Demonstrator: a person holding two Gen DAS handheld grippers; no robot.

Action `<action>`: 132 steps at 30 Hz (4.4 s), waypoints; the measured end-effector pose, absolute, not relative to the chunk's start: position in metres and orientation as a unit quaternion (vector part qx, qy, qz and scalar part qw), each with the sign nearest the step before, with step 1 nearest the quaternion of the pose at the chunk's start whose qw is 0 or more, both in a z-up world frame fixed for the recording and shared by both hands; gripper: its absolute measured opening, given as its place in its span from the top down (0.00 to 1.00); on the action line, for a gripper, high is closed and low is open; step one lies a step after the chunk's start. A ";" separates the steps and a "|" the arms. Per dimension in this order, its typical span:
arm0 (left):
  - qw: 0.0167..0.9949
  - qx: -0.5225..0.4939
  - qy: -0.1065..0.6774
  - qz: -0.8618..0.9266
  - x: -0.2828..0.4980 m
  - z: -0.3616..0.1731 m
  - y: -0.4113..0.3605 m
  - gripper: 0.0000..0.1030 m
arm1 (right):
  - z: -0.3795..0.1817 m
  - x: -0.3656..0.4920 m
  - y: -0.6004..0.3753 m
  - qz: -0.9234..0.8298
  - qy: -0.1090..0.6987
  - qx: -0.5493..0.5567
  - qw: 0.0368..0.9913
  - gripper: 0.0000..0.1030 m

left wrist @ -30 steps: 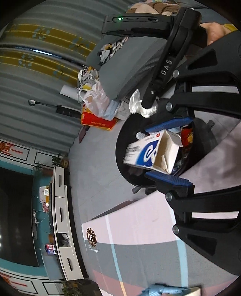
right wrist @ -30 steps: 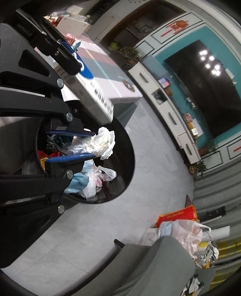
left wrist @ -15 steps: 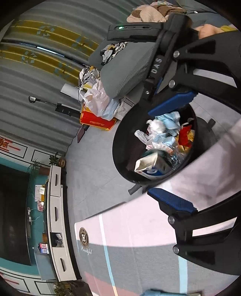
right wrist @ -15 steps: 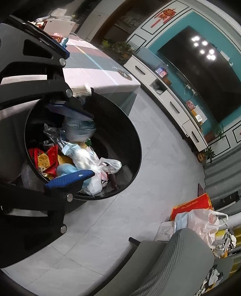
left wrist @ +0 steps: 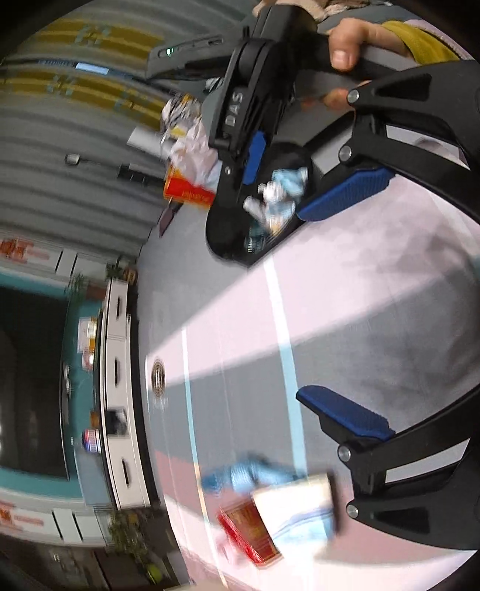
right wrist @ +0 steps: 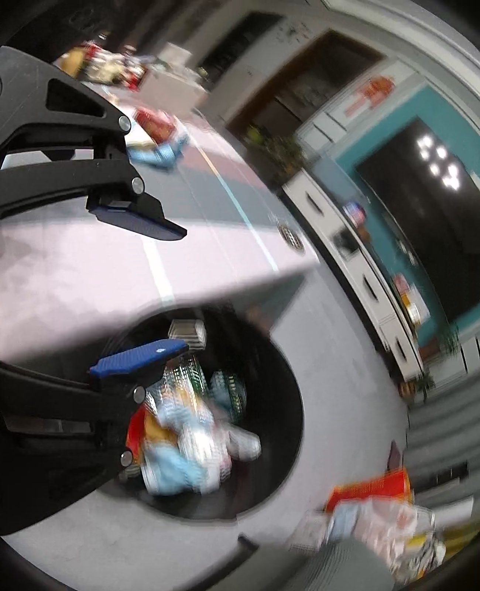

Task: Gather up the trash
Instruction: 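Move both open tools back toward the paper cup and red pack, then grasp the white paper cup with the right tool while the left tool grasps the red cigarette pack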

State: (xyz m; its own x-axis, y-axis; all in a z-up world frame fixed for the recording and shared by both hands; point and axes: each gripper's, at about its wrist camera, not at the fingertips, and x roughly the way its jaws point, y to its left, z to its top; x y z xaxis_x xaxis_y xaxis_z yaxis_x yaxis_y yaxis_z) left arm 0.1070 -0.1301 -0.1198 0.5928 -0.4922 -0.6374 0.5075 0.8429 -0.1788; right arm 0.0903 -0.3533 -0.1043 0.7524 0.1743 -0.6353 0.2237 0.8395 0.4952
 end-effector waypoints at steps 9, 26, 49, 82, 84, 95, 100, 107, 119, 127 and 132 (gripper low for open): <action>0.924 -0.017 0.348 -0.157 0.104 -0.109 -0.004 0.05 | -0.088 0.120 -0.228 0.107 0.372 0.204 0.899 0.43; 0.921 -0.098 0.352 -0.132 0.113 -0.113 0.116 0.03 | -0.101 0.121 -0.114 0.088 0.424 0.173 0.885 0.43; 0.915 -0.146 0.352 -0.130 0.138 -0.148 0.189 0.03 | -0.112 0.147 -0.040 0.052 0.433 0.144 0.888 0.43; 0.923 -0.191 0.322 -0.085 0.155 -0.153 0.205 0.03 | -0.117 0.180 -0.021 0.112 0.421 0.054 0.898 0.27; 0.923 -0.187 0.327 -0.082 0.156 -0.156 0.202 0.03 | -0.120 0.182 -0.021 0.118 0.427 0.035 0.896 0.20; 0.932 -0.128 0.322 -0.106 0.154 -0.155 0.155 0.03 | -0.142 0.206 -0.037 0.089 0.446 -0.007 0.890 0.10; 0.929 -0.128 0.327 -0.115 0.154 -0.156 0.146 0.03 | -0.142 0.218 -0.042 0.093 0.452 0.005 0.887 0.09; 0.926 -0.122 0.337 -0.117 0.155 -0.159 0.140 0.03 | -0.142 0.219 -0.055 0.093 0.437 0.015 0.895 0.20; 0.926 -0.106 0.331 -0.146 0.157 -0.145 0.121 0.03 | -0.115 0.189 -0.083 0.120 0.384 0.086 0.912 0.53; 0.923 -0.037 0.335 -0.184 0.203 -0.147 0.065 0.04 | -0.098 0.153 -0.158 0.171 0.347 0.247 0.888 0.53; 0.923 -0.040 0.336 -0.181 0.228 -0.157 0.061 0.22 | -0.106 0.151 -0.182 0.166 0.357 0.273 0.878 0.53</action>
State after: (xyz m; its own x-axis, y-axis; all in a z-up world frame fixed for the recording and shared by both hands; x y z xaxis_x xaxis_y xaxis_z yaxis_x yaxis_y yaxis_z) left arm 0.2276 0.0606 -0.1570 0.7087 -0.3619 -0.6056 0.3081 0.9310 -0.1958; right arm 0.1510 -0.1820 -0.1062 0.6896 0.4864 -0.5365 -0.0967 0.7960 0.5975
